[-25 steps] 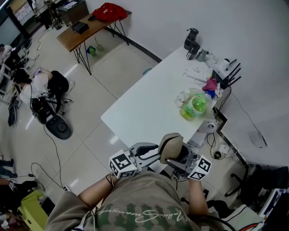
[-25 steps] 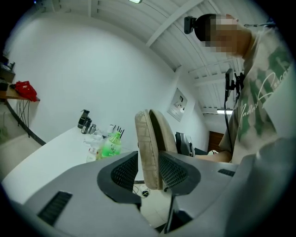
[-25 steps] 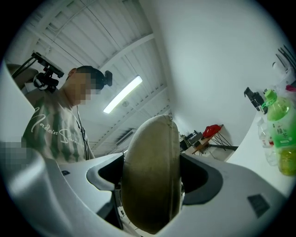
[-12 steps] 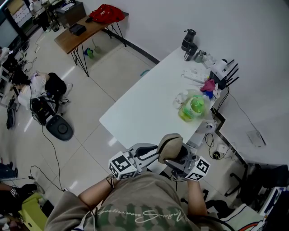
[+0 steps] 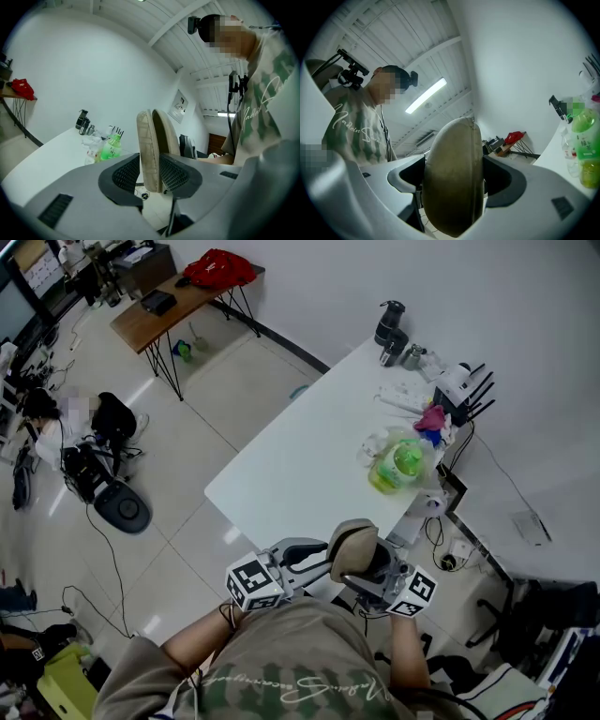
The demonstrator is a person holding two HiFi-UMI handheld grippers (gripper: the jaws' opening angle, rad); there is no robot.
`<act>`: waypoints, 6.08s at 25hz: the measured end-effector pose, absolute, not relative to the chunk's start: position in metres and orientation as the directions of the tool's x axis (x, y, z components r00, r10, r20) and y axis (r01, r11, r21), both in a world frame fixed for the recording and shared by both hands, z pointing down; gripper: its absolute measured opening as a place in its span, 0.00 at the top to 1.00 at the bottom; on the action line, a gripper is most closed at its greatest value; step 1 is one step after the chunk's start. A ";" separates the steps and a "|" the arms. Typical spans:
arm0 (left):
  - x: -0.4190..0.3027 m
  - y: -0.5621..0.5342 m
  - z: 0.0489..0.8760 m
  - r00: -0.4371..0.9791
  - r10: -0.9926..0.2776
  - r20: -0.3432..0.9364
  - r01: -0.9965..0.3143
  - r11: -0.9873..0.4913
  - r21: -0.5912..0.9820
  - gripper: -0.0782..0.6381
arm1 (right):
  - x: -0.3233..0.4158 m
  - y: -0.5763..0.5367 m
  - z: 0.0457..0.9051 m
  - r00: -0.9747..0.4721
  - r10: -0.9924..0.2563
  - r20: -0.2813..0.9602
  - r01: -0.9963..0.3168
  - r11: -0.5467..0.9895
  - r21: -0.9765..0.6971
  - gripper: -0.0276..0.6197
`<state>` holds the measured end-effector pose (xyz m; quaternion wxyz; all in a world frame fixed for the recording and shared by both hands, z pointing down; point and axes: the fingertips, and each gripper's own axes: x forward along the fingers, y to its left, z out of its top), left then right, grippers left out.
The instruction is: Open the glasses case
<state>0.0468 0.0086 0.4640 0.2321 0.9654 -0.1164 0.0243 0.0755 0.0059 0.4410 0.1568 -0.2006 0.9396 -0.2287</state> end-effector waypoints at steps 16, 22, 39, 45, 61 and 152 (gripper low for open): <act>0.046 -0.008 0.466 0.929 -0.346 0.131 -0.369 -0.848 0.380 0.75 | 0.079 0.000 0.448 -0.854 -0.498 -0.147 -0.379 0.791 -0.481 0.38; 0.042 -0.016 0.457 0.912 -0.400 0.089 -0.401 -0.830 0.387 0.77 | 0.078 -0.005 0.443 -0.833 -0.538 -0.127 -0.413 0.759 -0.504 0.38; 0.052 -0.003 0.467 0.942 -0.296 0.158 -0.333 -0.879 0.341 0.70 | 0.030 0.028 0.439 -0.955 -0.280 -0.100 -0.210 0.873 -0.439 0.38; 0.045 -0.018 0.462 0.922 -0.370 0.117 -0.387 -0.851 0.355 0.72 | 0.028 0.020 0.440 -0.929 -0.334 -0.160 -0.219 0.844 -0.489 0.36; 0.007 -0.073 0.477 0.714 -0.658 0.238 -0.696 -0.633 0.338 0.85 | 0.031 -0.035 0.429 -0.644 -0.764 0.031 -0.694 0.567 -0.443 0.37; -0.073 0.002 0.537 0.713 -0.605 0.355 -0.696 -0.545 0.468 0.72 | 0.107 -0.108 0.803 -0.453 -0.636 0.624 -0.773 -0.068 -0.630 0.71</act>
